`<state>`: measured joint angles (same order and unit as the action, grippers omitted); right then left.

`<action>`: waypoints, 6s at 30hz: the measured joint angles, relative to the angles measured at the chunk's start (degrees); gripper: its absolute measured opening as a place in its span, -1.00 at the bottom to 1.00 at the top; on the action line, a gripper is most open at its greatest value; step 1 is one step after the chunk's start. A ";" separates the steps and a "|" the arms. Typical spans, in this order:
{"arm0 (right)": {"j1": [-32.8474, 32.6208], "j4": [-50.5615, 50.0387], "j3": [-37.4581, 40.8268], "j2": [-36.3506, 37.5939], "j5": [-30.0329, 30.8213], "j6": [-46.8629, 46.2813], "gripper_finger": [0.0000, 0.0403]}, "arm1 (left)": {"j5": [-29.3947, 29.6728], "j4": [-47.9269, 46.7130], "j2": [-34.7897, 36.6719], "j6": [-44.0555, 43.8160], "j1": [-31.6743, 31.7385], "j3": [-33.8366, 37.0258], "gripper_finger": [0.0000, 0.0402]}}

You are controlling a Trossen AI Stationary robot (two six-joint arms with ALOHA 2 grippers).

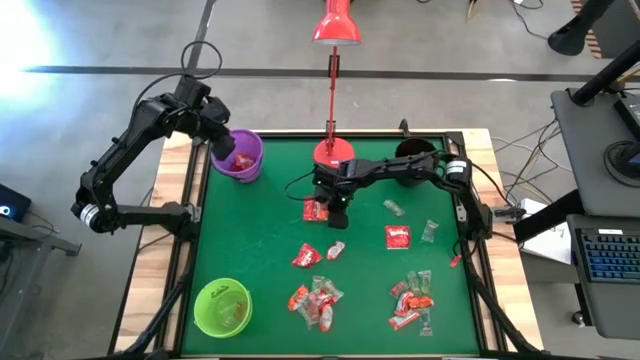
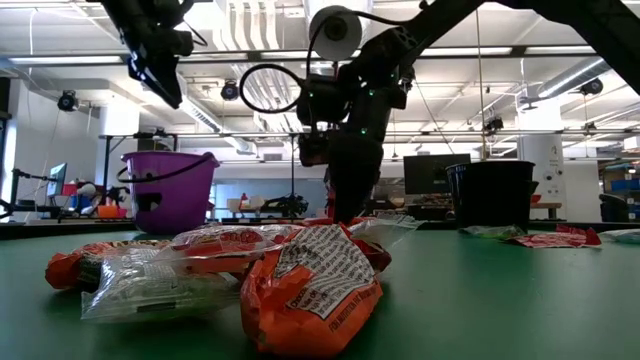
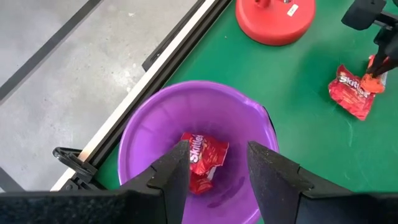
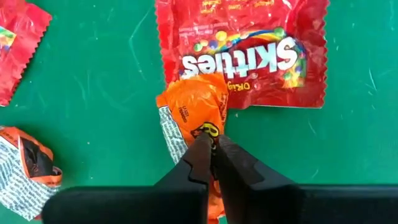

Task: Sort candy
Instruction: Put the orange chocolate into the black bucket

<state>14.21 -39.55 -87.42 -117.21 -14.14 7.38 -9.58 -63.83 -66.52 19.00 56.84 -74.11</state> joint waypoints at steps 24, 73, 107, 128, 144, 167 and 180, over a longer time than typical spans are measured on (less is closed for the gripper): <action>0.60 -16.95 -3.74 9.89 7.17 -1.91 -0.96 | 0.00 1.00 0.00 0.02 0.00 0.00 -0.30; 17.38 -33.41 -3.61 19.81 6.78 -24.15 -0.75 | 0.04 0.98 0.00 1.46 0.00 0.00 -0.30; 14.76 -31.69 -3.42 4.59 15.81 -27.98 -0.07 | 0.04 0.55 0.00 2.58 0.00 0.00 -0.30; 12.60 -30.69 -1.25 4.59 15.87 -20.98 -0.07 | 0.02 0.55 0.00 2.58 0.00 0.00 -0.30; 12.53 -33.64 -3.85 6.12 22.05 -11.30 -0.07 | 0.00 0.35 0.00 2.57 0.00 0.00 -0.30; 15.83 -29.84 -0.01 6.12 14.10 9.27 -0.07 | -0.04 -0.15 0.00 1.51 0.00 0.00 -0.30; 16.20 -22.93 5.76 6.12 19.26 9.52 -0.07 | -0.03 -0.12 0.01 1.28 0.00 0.00 -0.30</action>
<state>30.41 -62.48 -81.66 -111.09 5.12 16.90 -9.61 -63.95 -66.51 20.29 56.84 -74.11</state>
